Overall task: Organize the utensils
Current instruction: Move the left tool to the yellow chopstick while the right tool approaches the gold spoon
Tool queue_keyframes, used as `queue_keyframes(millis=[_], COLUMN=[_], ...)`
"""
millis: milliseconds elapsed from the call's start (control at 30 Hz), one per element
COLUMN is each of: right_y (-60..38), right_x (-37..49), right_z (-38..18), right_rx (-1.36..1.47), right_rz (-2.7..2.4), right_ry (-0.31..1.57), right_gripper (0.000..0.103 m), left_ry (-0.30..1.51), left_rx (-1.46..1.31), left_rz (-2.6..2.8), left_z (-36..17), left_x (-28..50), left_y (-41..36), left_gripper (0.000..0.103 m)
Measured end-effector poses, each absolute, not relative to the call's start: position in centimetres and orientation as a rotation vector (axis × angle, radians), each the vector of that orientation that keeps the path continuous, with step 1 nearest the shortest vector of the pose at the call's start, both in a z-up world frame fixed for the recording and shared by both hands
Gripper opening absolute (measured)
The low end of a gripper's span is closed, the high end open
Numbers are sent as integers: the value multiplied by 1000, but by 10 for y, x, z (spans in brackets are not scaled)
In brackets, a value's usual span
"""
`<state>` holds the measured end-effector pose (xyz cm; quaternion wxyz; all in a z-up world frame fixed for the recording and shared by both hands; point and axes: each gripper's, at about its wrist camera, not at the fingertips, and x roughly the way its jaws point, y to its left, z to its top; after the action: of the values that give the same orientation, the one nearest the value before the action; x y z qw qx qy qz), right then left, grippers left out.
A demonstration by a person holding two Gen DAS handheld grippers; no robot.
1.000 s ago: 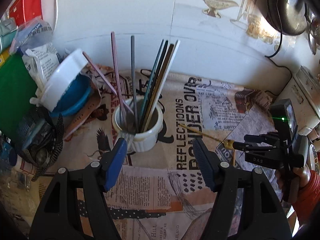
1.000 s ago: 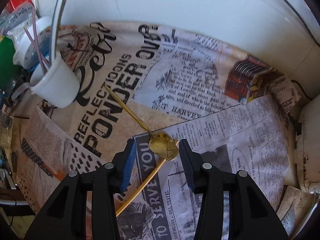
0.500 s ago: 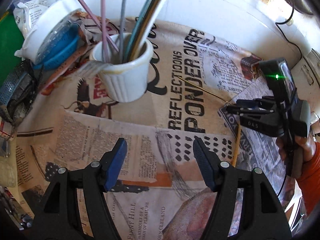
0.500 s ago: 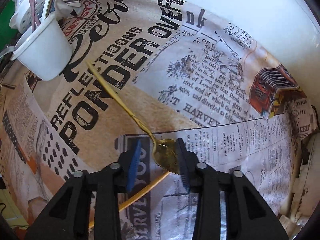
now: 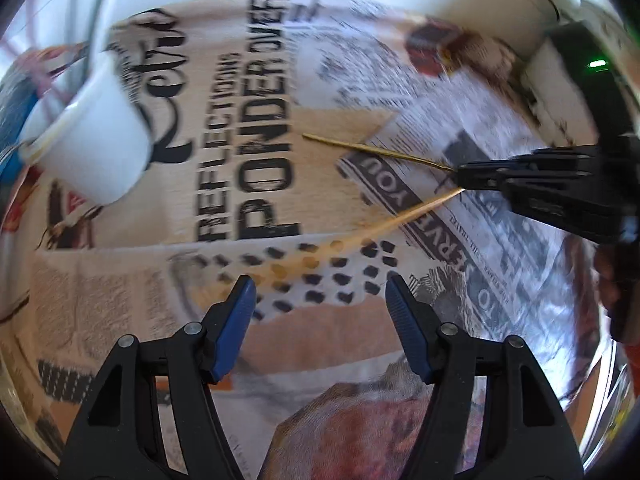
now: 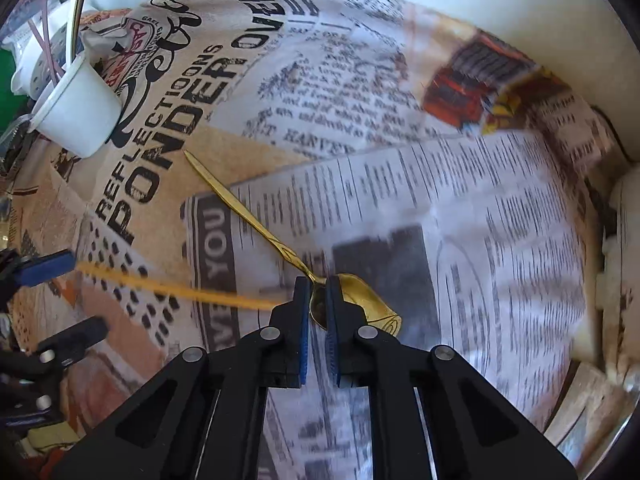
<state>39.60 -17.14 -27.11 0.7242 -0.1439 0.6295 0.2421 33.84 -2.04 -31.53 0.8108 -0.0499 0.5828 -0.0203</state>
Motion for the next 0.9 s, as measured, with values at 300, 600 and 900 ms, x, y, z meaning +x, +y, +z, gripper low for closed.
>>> queue_keyframes(millis=[300, 600, 900], right_y=[-222, -252, -251], right_x=[358, 357, 364], right_z=[-253, -233, -244], right_rx=[-216, -164, -107], right_rz=[550, 467, 457], right_ry=[1422, 1370, 1375], right_gripper=[6, 22, 36], left_ry=[1233, 1277, 1271], left_rx=[44, -221, -179], left_rz=[-119, -70, 40], left_z=[-318, -323, -334], left_x=[377, 408, 420], left_y=[-49, -55, -77], left_gripper=[65, 65, 46])
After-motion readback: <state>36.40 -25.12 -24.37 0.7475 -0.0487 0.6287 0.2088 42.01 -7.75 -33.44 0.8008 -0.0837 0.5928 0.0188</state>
